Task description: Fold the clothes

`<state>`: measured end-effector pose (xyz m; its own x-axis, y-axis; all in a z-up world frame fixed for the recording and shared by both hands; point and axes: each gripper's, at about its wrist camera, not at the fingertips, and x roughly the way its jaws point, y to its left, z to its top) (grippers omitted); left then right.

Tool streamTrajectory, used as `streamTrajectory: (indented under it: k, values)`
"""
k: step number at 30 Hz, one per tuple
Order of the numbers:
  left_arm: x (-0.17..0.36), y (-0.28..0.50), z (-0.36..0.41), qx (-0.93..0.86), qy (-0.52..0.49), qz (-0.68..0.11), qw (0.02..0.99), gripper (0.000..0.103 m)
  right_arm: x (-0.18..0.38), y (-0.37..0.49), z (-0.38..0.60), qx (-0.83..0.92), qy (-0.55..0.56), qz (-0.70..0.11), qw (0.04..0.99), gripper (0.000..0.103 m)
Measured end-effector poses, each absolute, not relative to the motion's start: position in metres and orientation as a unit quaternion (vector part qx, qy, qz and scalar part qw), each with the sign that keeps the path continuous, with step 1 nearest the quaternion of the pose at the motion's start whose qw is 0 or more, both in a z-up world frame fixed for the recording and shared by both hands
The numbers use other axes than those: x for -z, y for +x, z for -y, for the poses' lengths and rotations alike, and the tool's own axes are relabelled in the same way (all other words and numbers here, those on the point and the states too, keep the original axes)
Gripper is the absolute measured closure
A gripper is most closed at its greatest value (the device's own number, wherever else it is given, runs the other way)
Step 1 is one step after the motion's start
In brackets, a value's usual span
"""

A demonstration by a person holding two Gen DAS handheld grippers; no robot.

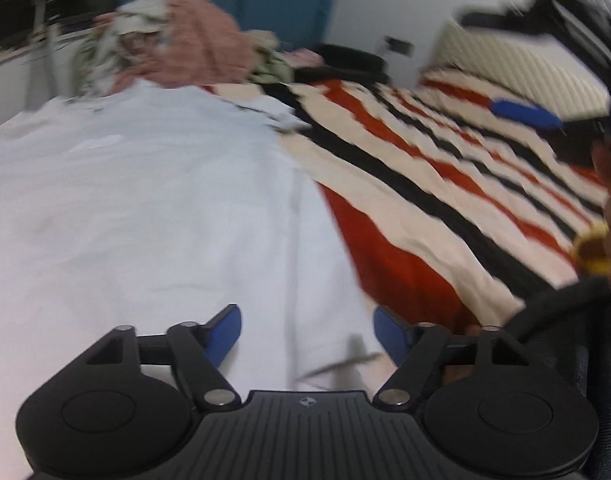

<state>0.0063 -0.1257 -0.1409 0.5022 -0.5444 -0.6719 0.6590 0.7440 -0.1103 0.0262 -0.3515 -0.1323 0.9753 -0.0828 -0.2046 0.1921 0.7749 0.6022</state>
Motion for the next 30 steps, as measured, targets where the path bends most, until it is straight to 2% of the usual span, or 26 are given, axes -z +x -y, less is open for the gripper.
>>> streamTrajectory:
  k: [7,10,11,13,14,21,27,30]
  values:
    - [0.172,-0.008,0.169,0.352,0.138,-0.363,0.852,0.05,0.142,0.023,0.362,0.047,0.359,-0.065,0.93,0.019]
    - [0.179,-0.008,0.179,0.344,0.162,-0.356,0.853,0.069,0.146,0.025,0.364,0.043,0.373,-0.07,0.924,0.019]
    - [0.18,-0.009,0.181,0.342,0.171,-0.352,0.855,0.08,0.147,0.025,0.365,0.041,0.375,-0.069,0.923,0.019]
    - [0.18,-0.011,0.184,0.343,0.176,-0.347,0.855,0.092,0.148,0.024,0.366,0.037,0.381,-0.068,0.921,0.019]
    - [0.179,-0.012,0.184,0.347,0.172,-0.347,0.854,0.095,0.149,0.024,0.367,0.036,0.383,-0.067,0.921,0.019]
    - [0.161,-0.01,0.192,0.408,0.1,-0.37,0.829,0.098,0.147,0.011,0.371,0.046,0.385,-0.029,0.921,0.019]
    - [0.176,0.017,0.199,0.432,0.04,-0.427,0.793,0.098,0.146,0.012,0.372,0.047,0.379,-0.032,0.924,0.019]
    - [0.175,0.02,0.199,0.425,0.045,-0.429,0.796,0.094,0.145,0.014,0.371,0.048,0.375,-0.036,0.925,0.019]
